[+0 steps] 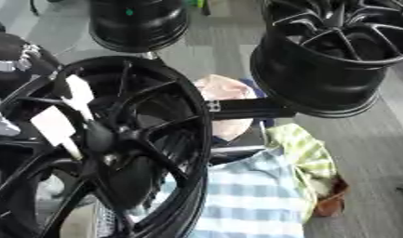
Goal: Pull the pin out of the wheel hub.
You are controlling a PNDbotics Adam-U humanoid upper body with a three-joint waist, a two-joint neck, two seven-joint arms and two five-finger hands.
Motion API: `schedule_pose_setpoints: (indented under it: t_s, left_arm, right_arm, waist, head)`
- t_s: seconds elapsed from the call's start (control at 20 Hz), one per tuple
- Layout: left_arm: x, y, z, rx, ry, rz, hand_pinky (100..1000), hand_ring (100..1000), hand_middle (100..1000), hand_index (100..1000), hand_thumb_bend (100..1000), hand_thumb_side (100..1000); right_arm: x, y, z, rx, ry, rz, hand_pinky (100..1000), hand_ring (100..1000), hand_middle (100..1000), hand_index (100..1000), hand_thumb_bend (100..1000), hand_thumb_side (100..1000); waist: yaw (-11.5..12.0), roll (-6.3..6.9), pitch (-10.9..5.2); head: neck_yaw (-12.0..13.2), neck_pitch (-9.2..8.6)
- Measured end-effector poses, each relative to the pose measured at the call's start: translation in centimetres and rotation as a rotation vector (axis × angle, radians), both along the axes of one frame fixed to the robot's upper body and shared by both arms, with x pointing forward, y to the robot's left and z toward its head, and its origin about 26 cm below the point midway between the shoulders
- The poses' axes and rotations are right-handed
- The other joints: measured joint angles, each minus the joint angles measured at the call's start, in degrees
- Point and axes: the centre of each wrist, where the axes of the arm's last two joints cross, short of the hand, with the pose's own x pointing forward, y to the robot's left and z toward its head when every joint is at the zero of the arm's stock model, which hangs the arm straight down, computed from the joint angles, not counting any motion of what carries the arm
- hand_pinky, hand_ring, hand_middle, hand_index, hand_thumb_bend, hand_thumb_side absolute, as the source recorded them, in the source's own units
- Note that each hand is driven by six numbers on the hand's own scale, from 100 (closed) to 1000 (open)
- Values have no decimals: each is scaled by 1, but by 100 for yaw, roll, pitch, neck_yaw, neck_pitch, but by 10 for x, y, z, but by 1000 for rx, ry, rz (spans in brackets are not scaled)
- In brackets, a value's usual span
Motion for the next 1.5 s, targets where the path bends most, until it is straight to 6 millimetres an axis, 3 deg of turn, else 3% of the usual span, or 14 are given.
schedule_pose_setpoints:
  t_s: [0.8, 1.5]
  left_arm:
    - [13, 8, -18, 9, 35, 49, 840, 733, 630, 758, 449, 100]
    - [21, 11, -29, 5, 65, 63, 826, 699, 586, 714, 360, 100]
  right_arm:
    - [0, -2, 0, 13, -7, -5, 760, 748, 683, 812, 100, 453]
    - [0, -2, 0, 24, -13, -4, 761, 748, 683, 812, 100, 459]
  waist:
    - [-4, -30, 27]
    - [-9, -33, 57]
  head:
    - [9, -30]
    - [33, -31]
